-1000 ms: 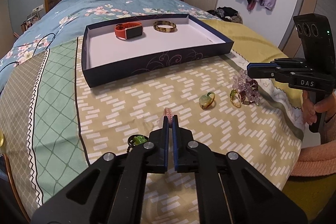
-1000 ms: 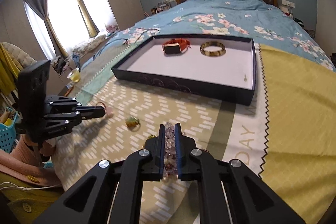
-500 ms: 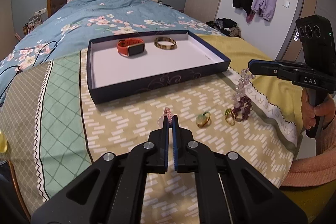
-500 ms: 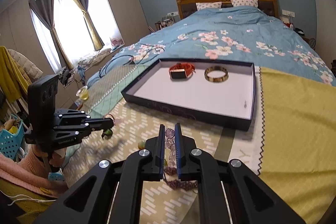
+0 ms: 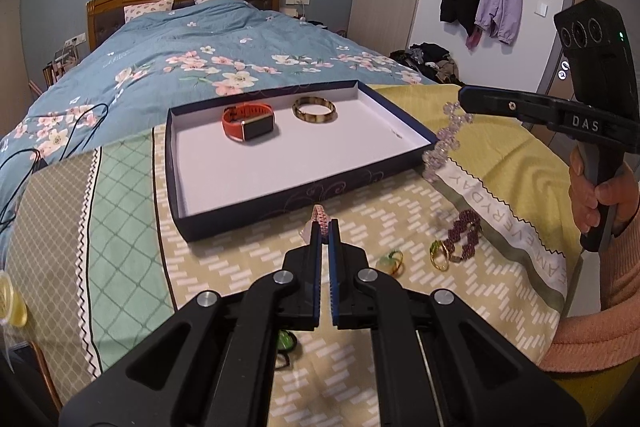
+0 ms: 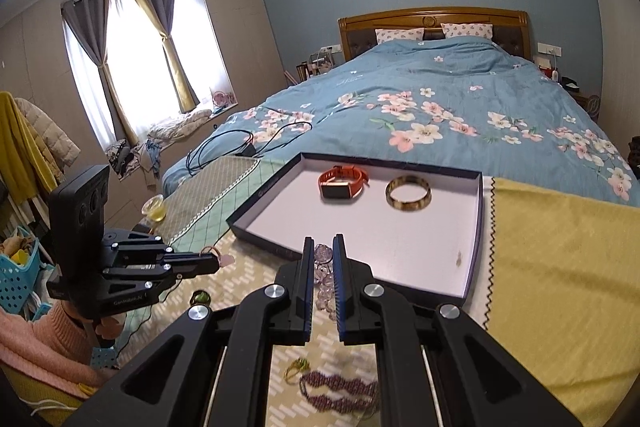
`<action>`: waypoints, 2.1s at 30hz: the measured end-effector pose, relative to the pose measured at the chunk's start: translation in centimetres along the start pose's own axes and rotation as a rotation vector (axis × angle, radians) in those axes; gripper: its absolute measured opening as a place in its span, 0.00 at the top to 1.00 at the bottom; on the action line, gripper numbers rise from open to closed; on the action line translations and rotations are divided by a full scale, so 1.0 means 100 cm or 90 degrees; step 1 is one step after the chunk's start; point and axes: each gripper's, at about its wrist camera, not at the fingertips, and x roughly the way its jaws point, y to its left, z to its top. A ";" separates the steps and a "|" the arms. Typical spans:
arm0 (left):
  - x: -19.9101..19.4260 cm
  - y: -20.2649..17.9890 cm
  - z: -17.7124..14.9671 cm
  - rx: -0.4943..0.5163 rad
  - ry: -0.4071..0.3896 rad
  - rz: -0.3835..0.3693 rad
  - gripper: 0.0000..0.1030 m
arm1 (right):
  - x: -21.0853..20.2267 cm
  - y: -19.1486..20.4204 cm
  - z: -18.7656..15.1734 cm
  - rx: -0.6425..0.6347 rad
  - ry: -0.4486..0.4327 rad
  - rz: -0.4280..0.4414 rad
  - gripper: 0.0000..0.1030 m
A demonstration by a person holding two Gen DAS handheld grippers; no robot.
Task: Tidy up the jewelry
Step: 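Lower the hair tie and bead bracelet into the box and open both tools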
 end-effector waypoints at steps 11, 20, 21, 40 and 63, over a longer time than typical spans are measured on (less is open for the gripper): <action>0.015 0.010 0.025 0.011 -0.004 0.016 0.97 | 0.022 -0.011 0.027 0.000 -0.009 -0.005 0.93; 0.033 0.025 0.044 0.008 0.007 0.038 0.97 | 0.049 -0.023 0.044 0.009 -0.002 -0.016 0.93; 0.036 0.027 0.046 0.006 0.008 0.039 0.97 | 0.050 -0.023 0.044 0.010 0.000 -0.016 0.93; 0.087 0.050 0.068 -0.002 0.055 0.059 0.97 | 0.109 -0.045 0.059 0.042 0.033 -0.019 0.93; 0.143 0.060 0.074 -0.022 0.132 0.046 0.96 | 0.130 -0.078 0.038 0.069 0.087 -0.065 0.93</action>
